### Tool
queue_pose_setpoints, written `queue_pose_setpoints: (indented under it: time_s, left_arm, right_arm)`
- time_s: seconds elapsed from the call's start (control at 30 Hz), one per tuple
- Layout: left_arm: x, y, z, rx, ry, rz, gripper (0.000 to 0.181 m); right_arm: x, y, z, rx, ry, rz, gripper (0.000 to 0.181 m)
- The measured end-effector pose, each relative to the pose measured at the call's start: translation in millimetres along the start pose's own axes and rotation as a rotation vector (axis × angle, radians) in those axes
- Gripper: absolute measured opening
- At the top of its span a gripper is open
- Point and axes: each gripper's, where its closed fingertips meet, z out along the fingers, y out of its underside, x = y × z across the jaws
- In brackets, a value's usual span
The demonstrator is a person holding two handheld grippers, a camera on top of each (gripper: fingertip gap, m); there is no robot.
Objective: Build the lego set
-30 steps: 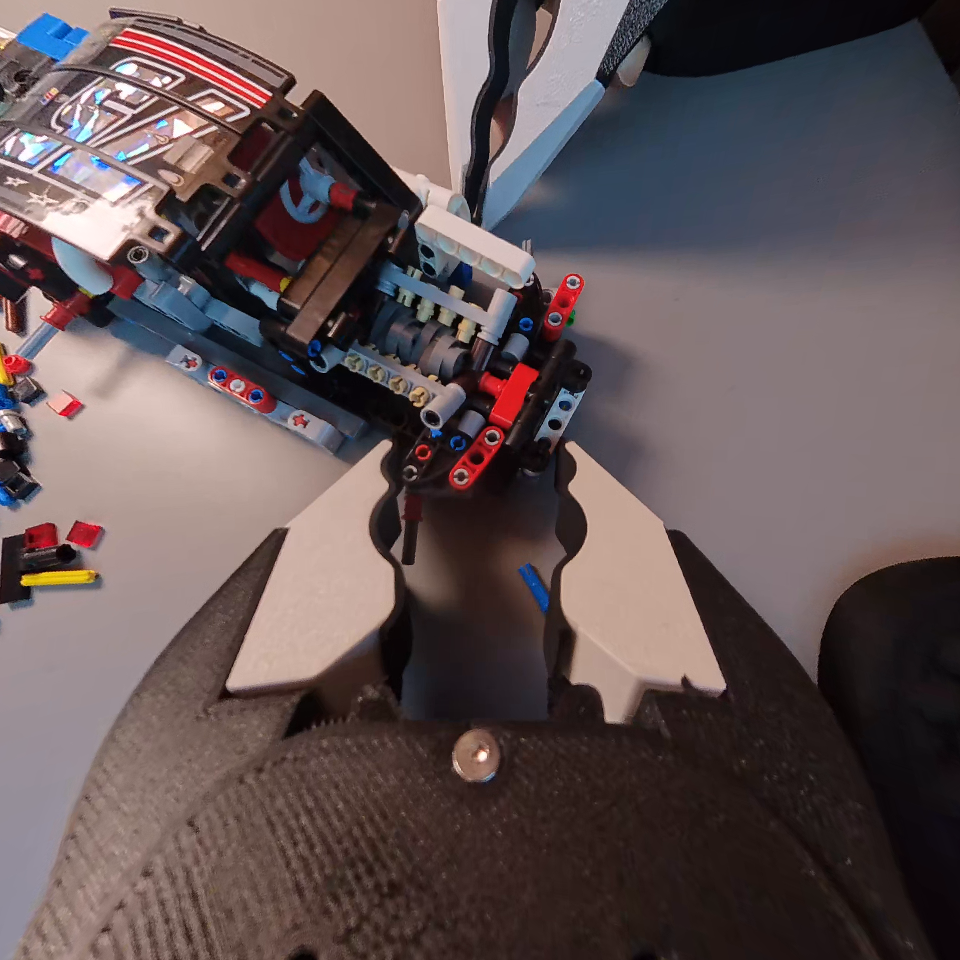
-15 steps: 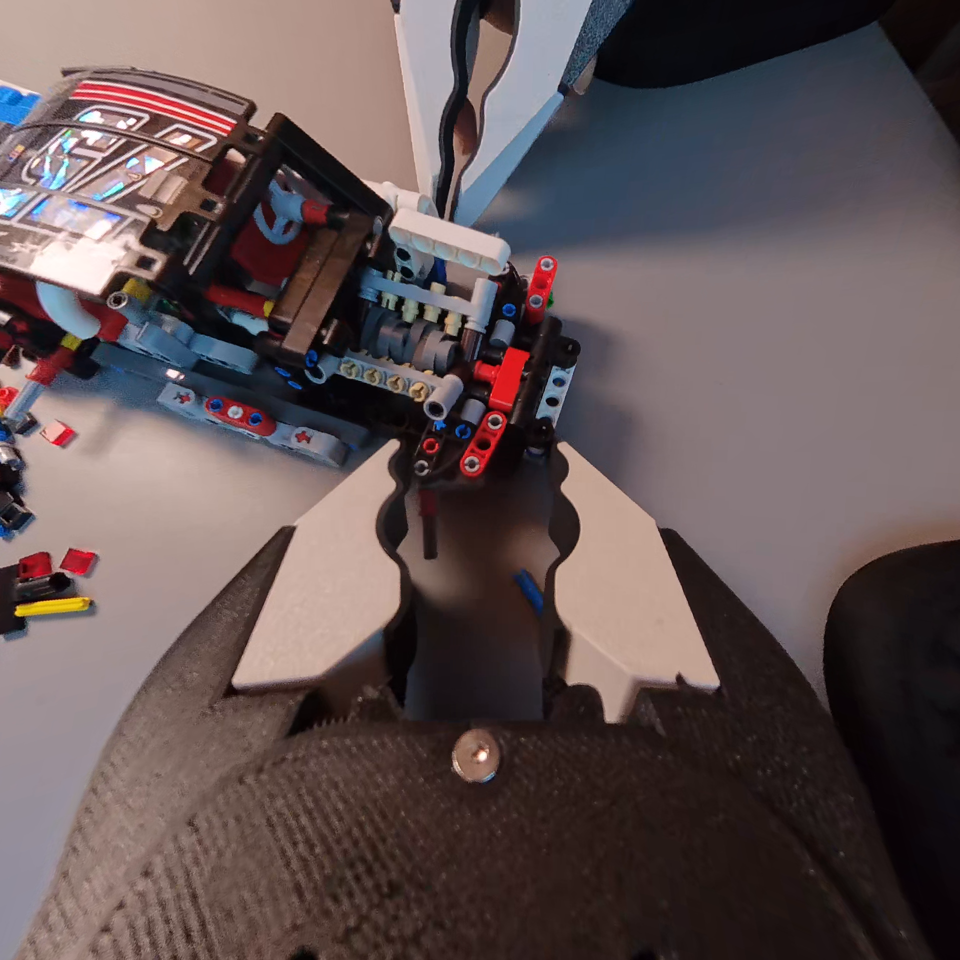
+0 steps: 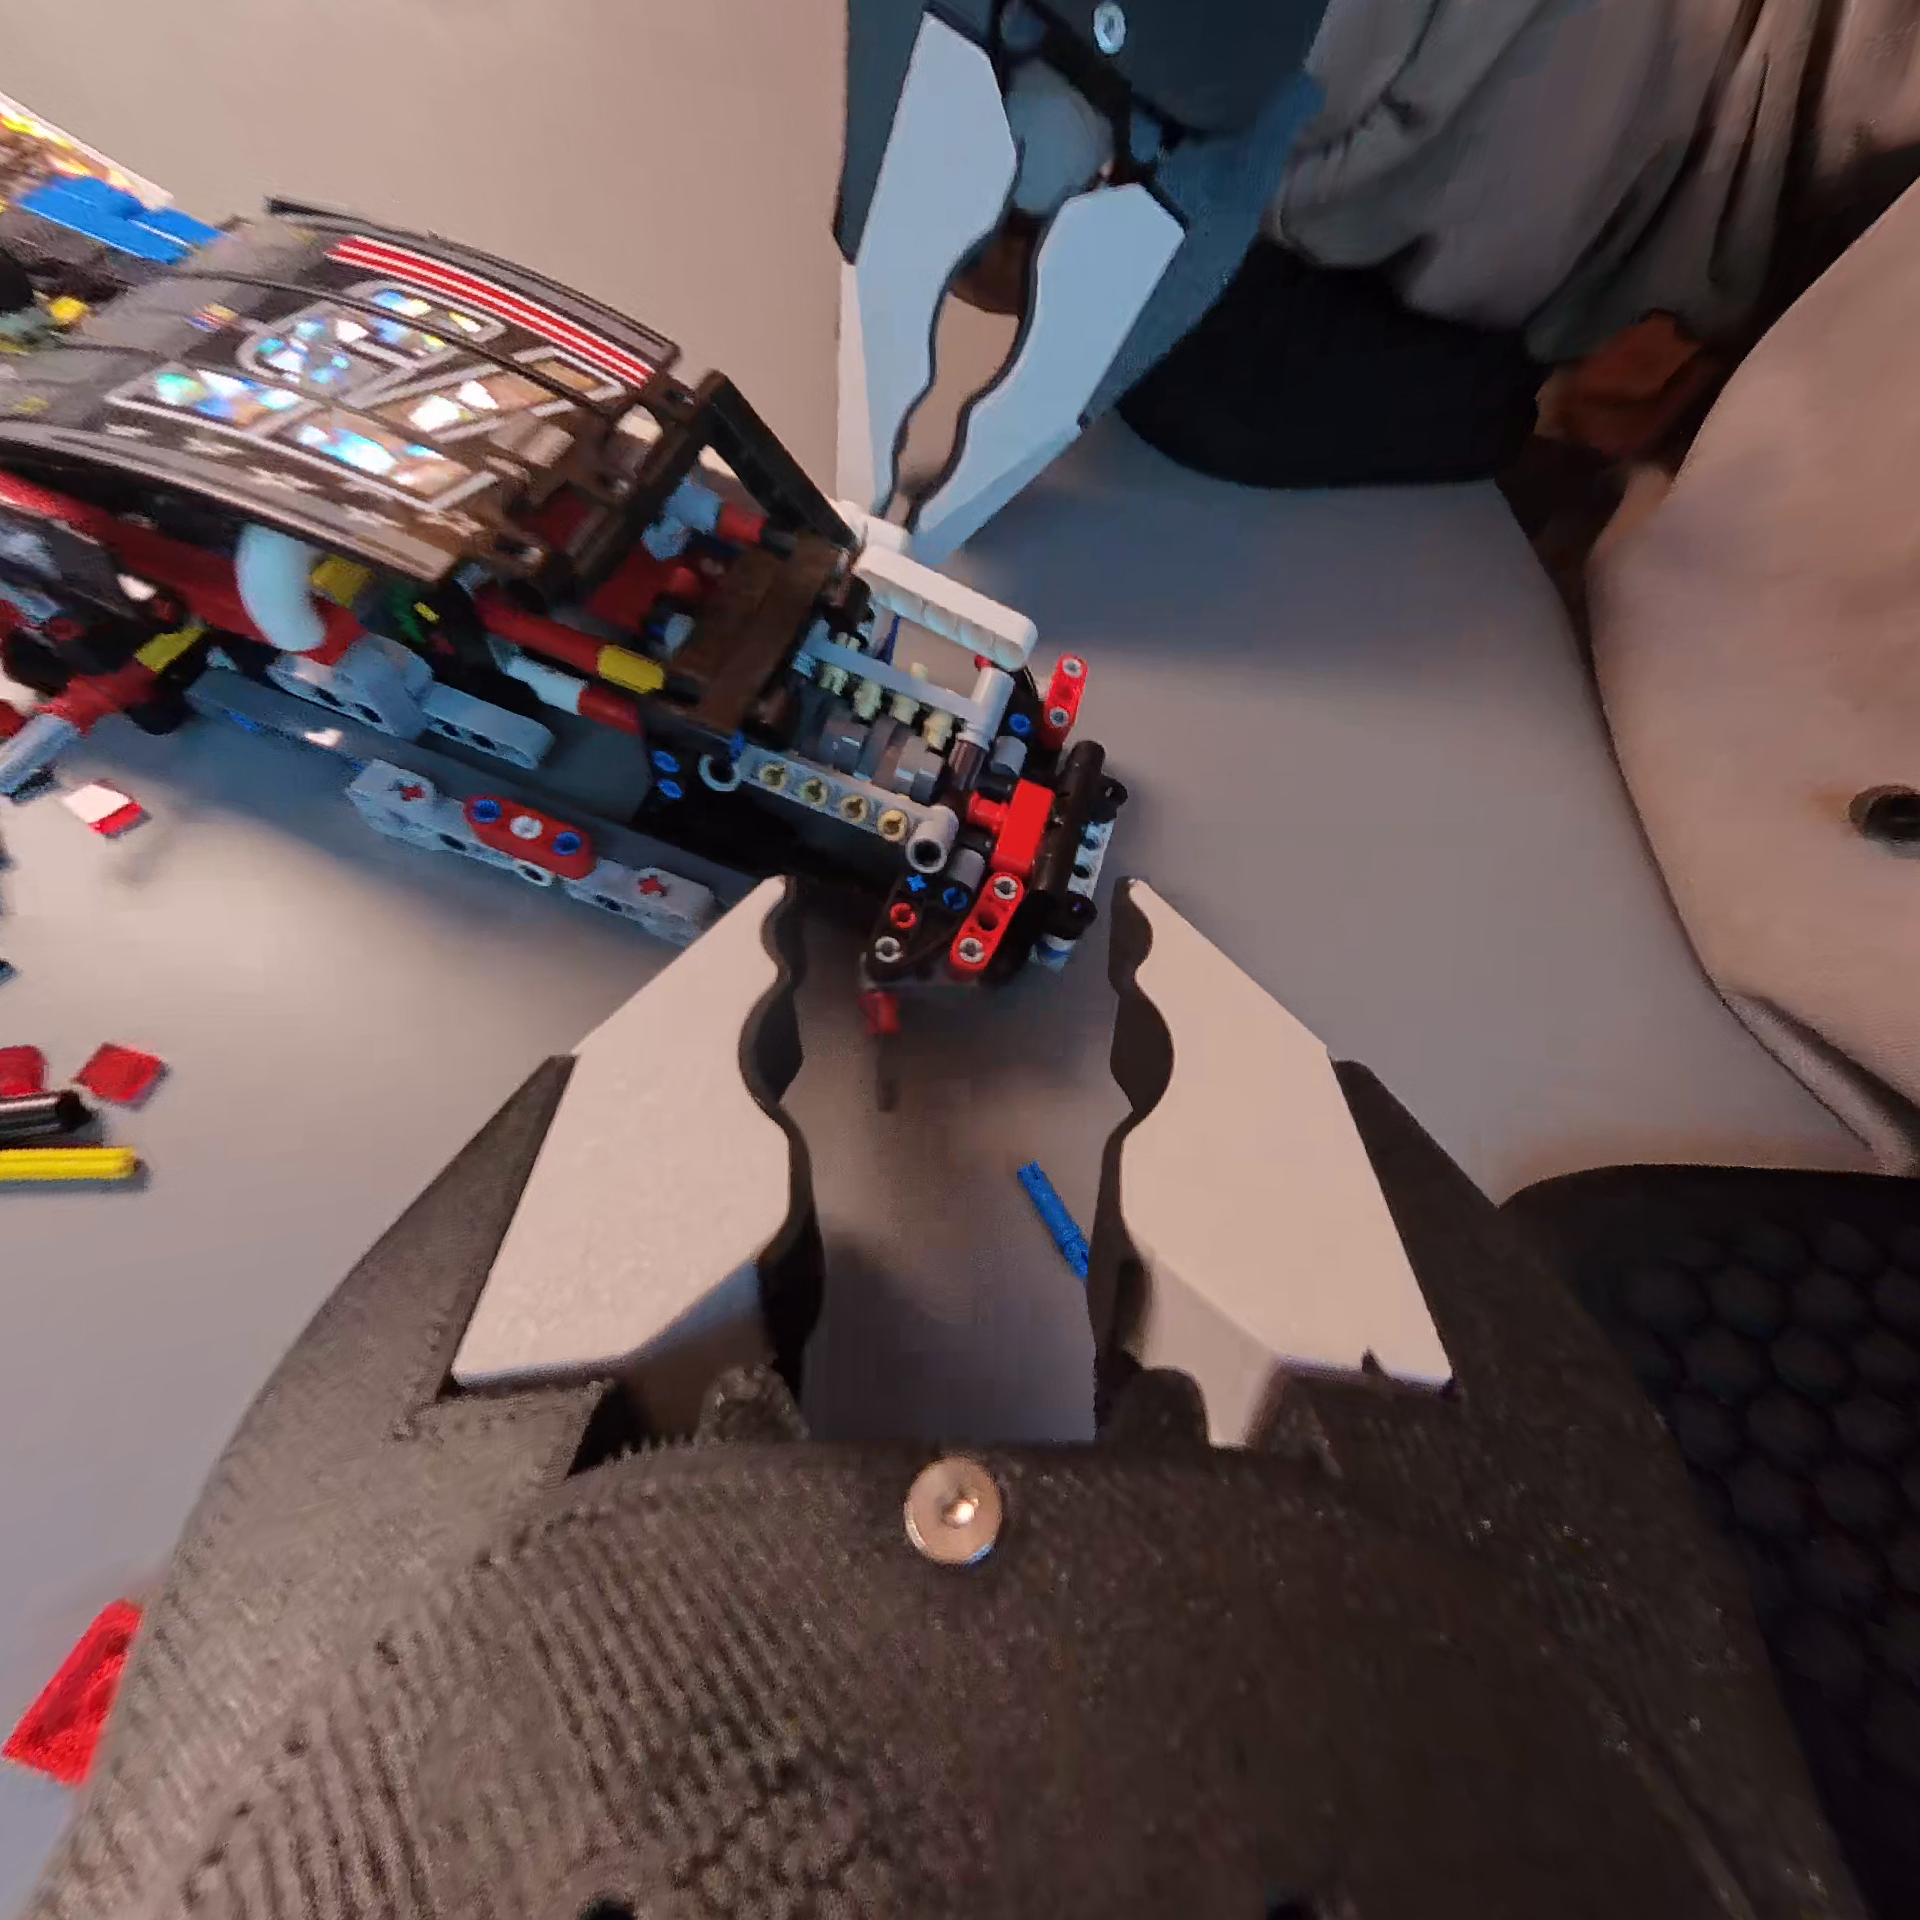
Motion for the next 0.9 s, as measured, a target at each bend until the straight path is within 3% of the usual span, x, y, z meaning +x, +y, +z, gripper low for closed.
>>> queue_pose_setpoints:
  time_s: [0.37,0.43,0.9]
  left_arm:
    - [-27,-13,19,-0.024,-0.093,-0.082,0.048]
    - [-24,-10,22,-0.047,-0.09,-0.089,0.041]
    - [-19,-10,27,-0.021,-0.067,-0.145,0.037]
  right_arm:
    - [2,-1,1,0.056,0.013,0.029,0.002]
    - [2,-2,1,0.062,0.014,0.042,0.002]
    - [2,-2,1,0.099,-0.008,0.043,0.001]
